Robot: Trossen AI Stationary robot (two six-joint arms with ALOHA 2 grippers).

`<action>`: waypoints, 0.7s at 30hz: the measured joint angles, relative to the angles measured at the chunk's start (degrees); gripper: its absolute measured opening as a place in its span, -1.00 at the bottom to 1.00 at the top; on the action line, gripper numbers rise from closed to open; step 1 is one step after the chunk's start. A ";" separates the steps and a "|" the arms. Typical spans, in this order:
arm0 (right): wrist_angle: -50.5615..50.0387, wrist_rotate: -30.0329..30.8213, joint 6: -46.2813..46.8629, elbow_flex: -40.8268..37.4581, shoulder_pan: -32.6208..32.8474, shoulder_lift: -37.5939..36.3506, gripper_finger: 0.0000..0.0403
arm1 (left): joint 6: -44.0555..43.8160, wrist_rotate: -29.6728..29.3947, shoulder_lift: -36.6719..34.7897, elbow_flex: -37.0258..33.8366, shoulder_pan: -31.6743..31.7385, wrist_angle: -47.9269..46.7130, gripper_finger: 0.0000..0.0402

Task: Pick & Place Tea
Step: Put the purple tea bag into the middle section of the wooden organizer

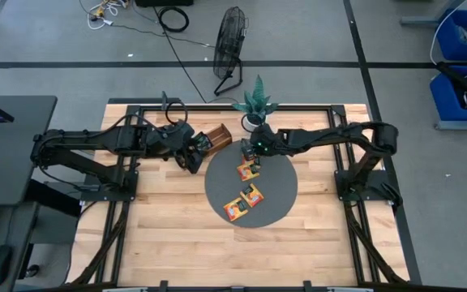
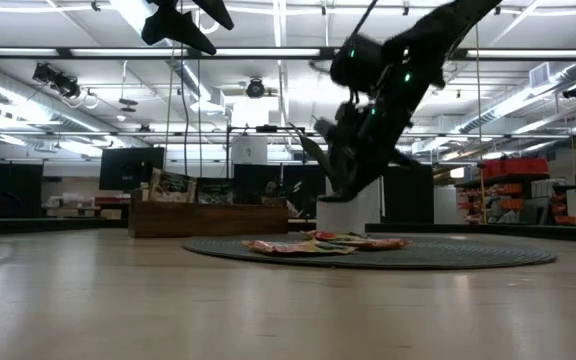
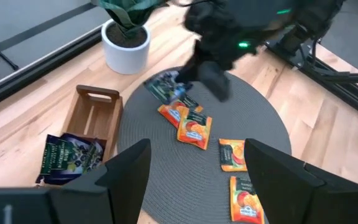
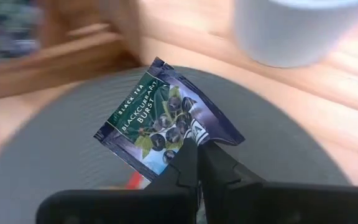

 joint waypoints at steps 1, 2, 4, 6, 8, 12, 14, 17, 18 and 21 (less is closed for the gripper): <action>0.62 -0.01 -0.20 0.00 1.03 -1.27 -0.99 | 0.01 -0.41 0.00 0.00 0.00 0.02 0.30; 0.98 0.27 -0.23 0.00 2.15 -2.60 -1.00 | 0.00 -0.84 0.00 0.00 0.00 0.04 0.30; 2.49 1.91 -0.18 0.00 4.69 -5.69 -1.00 | 0.00 -1.82 0.00 0.00 0.00 0.18 0.30; 6.31 4.41 -0.36 0.02 7.25 -8.49 -1.00 | 0.02 -2.65 0.00 0.00 0.00 0.82 0.30; 10.68 8.12 -0.73 0.02 9.99 -11.17 -1.00 | 0.03 -3.23 0.04 -0.02 0.00 2.78 0.30; 23.66 17.63 -4.68 0.13 14.66 -14.51 -1.00 | 0.78 -4.34 0.04 -0.04 0.00 10.38 0.30; 29.55 22.87 -7.40 0.13 16.23 -15.16 -1.00 | 1.82 -4.43 0.05 -0.04 0.00 15.31 0.30; 37.21 24.88 -12.69 0.13 17.20 -15.49 -1.00 | 1.89 -4.40 0.04 -0.04 0.01 22.52 0.30; 38.13 24.89 -13.70 0.15 17.36 -15.49 -1.00 | 1.99 -4.43 0.04 -0.04 0.05 24.86 0.30; 38.65 25.90 -14.73 0.13 18.06 -15.47 -1.00 | 1.83 -4.39 0.04 -0.04 0.40 30.56 0.30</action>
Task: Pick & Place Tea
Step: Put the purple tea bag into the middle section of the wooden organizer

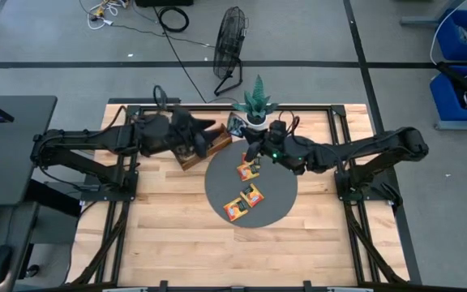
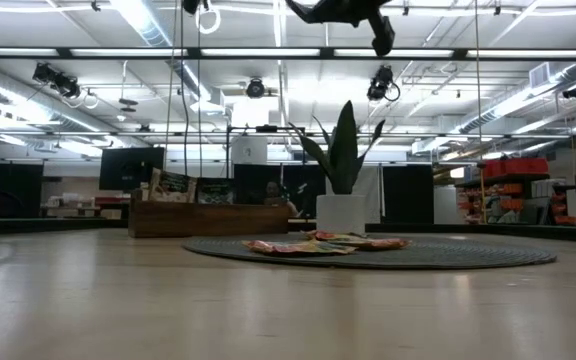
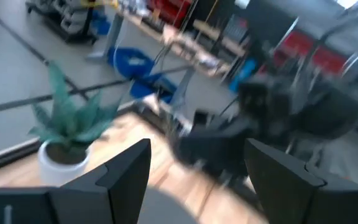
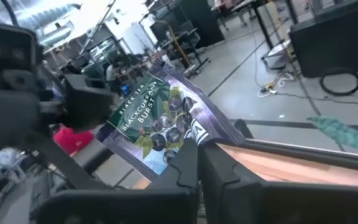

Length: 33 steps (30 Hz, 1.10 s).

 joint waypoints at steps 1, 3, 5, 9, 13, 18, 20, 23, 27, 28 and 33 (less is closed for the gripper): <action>0.20 0.67 -0.01 0.00 0.17 0.00 -1.00 | -0.23 0.00 0.00 0.02 0.00 1.48 0.30; 0.47 1.25 -0.21 0.00 0.45 0.00 -1.00 | -1.64 -0.02 0.00 0.02 0.00 3.11 0.30; 0.77 1.21 -1.53 -0.02 0.69 0.00 -1.00 | -3.43 -0.02 0.42 0.02 0.05 3.62 0.30; 2.03 -0.96 -3.91 -0.02 0.91 0.00 -1.00 | -6.67 0.43 1.89 0.00 0.35 3.90 0.30; 2.21 -1.71 -4.74 -0.02 0.91 0.00 -1.00 | -9.17 1.36 4.25 0.00 0.37 4.92 0.30; 2.15 -4.05 -5.44 -0.02 0.88 0.00 -1.00 | -10.81 1.62 6.36 0.01 0.37 5.03 0.27; 1.82 -4.84 -5.44 -0.02 0.89 0.00 -1.00 | -11.17 1.62 6.69 0.00 0.37 5.05 0.22; 1.12 -5.27 -5.46 -0.02 0.91 0.00 -1.00 | -11.77 1.52 6.67 0.02 0.39 5.18 0.10; 0.94 -6.54 -5.49 -0.02 0.89 0.00 -1.00 | -11.77 1.51 6.67 0.02 0.41 5.10 -0.16; 0.92 -6.60 -5.46 -0.02 0.89 0.00 -1.00 | -11.77 1.51 6.67 0.02 0.41 5.08 -0.24; 0.79 -7.67 -6.14 -0.02 0.86 0.02 -1.00 | -10.04 1.47 6.66 0.01 0.41 5.00 -0.74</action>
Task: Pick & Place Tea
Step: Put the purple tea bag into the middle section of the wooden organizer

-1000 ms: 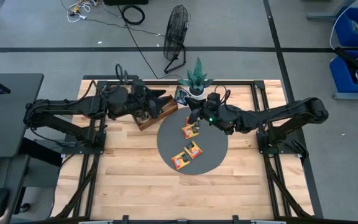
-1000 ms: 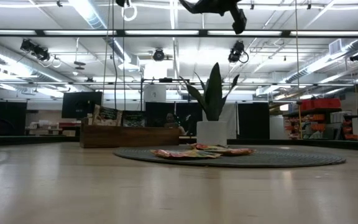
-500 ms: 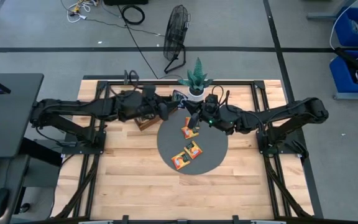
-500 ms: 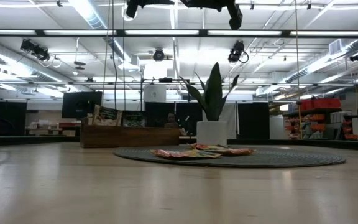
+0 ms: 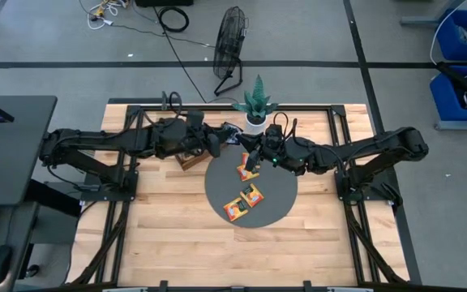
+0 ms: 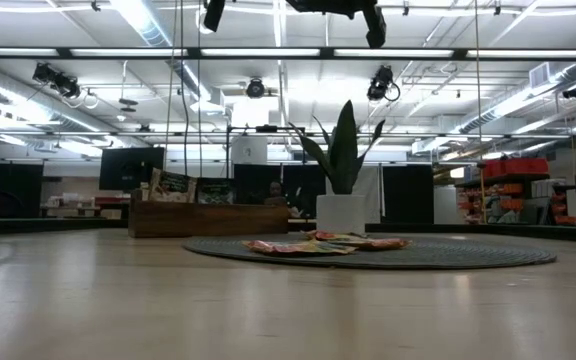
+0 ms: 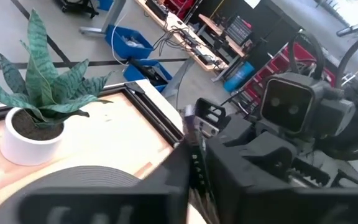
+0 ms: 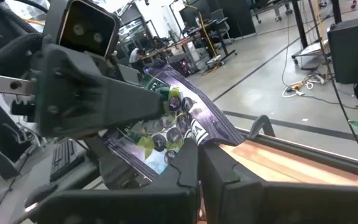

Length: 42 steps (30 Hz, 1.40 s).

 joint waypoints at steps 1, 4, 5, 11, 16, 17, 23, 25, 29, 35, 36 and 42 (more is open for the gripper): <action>0.00 0.02 -0.17 0.00 0.01 0.00 -0.99 | 0.65 -0.02 -0.01 0.01 0.00 -0.08 -0.86; -0.26 -0.99 -0.45 0.00 0.02 -0.39 -0.90 | 2.88 0.55 -0.89 -0.01 0.00 -0.92 -0.96; -0.66 -1.57 -0.83 0.00 0.02 -0.79 -0.86 | 3.26 0.81 -1.12 -0.01 -0.01 -1.17 -0.97; -8.09 -4.06 -1.29 -0.02 0.04 -4.91 -0.55 | 5.35 0.52 -4.08 0.05 0.00 -7.00 -0.98; -17.63 -5.82 2.29 -0.04 0.02 -9.88 -0.31 | 10.24 4.69 -6.38 0.03 0.00 -13.74 -0.99; -18.30 -6.64 2.69 -0.04 0.02 -10.62 -0.28 | 11.32 5.28 -6.54 0.13 0.00 -16.28 -0.99; -19.91 -7.80 2.93 -0.02 0.60 -12.83 -0.15 | 15.56 4.07 -2.32 -0.03 1.36 -33.24 -0.99; -19.53 -7.76 3.27 -0.02 0.89 -12.87 -0.14 | 18.80 3.97 -0.10 -0.03 2.68 -32.55 -0.99; -19.78 -7.79 5.83 -0.04 1.13 -12.29 -0.16 | 25.59 5.28 5.61 0.01 5.96 -32.75 -0.99; -18.82 -7.44 7.28 -0.02 2.82 -11.62 -0.18 | 33.41 6.38 12.67 0.01 10.37 -33.47 -0.99; -18.44 -6.99 7.30 -0.02 3.22 -11.55 -0.18 | 34.82 6.61 13.51 0.01 11.08 -33.45 -0.99; -18.49 -3.16 9.37 -0.02 5.20 -11.46 -0.19 | 38.73 9.51 17.73 -0.01 14.49 -33.42 -0.99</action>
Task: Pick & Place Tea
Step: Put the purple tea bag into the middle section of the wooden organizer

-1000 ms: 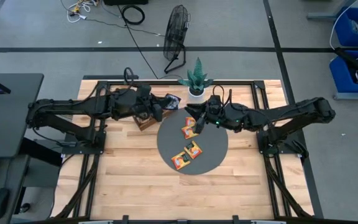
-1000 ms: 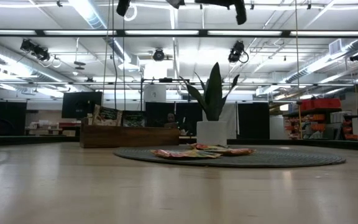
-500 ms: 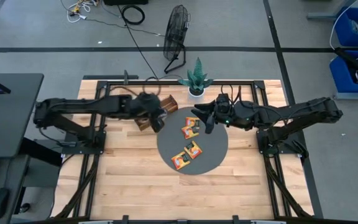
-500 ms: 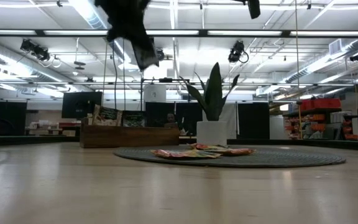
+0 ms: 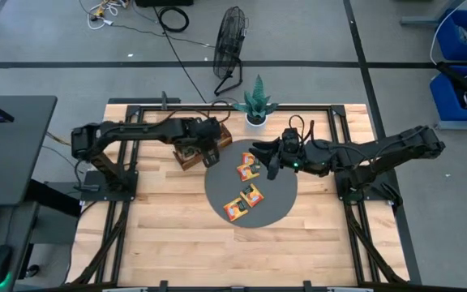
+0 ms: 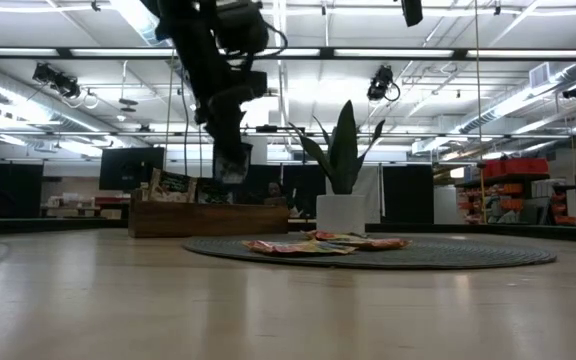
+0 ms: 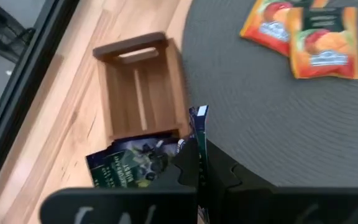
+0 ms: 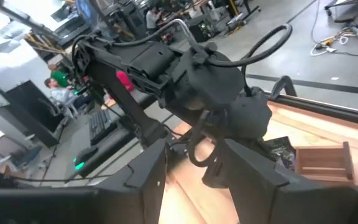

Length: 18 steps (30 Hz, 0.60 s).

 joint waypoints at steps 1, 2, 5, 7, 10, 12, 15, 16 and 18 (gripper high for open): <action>-0.07 0.82 0.22 0.00 0.28 0.01 -0.19 | 0.07 -0.02 0.31 0.00 0.47 0.01 -0.99; -0.03 1.45 0.53 0.00 0.51 0.01 -0.19 | 0.11 -0.06 0.64 0.03 0.88 0.56 -0.99; -0.19 2.39 0.93 0.00 1.01 0.01 -0.19 | 0.17 -0.41 1.07 -0.07 2.30 0.31 -0.99; -0.43 2.96 0.93 0.00 1.24 0.01 -0.19 | 0.13 -0.57 1.14 0.02 3.07 1.14 -0.99; -0.60 3.41 0.93 0.00 1.33 0.00 -0.19 | 0.08 -0.62 1.19 0.00 3.54 0.84 -0.99; -0.71 3.42 0.94 0.00 1.33 0.00 -0.19 | 0.04 -0.54 1.19 0.00 3.37 0.96 -0.99; -1.10 3.46 1.04 0.00 1.33 -0.01 -0.19 | -0.70 -0.38 1.19 0.00 2.53 1.11 -0.99; -1.16 3.46 1.01 0.00 1.32 0.00 -0.19 | -1.53 -0.35 1.19 0.00 2.09 1.21 -0.99; -1.18 3.46 0.93 0.00 1.32 -0.01 -0.19 | -2.37 -0.34 1.03 0.00 1.09 1.56 -0.99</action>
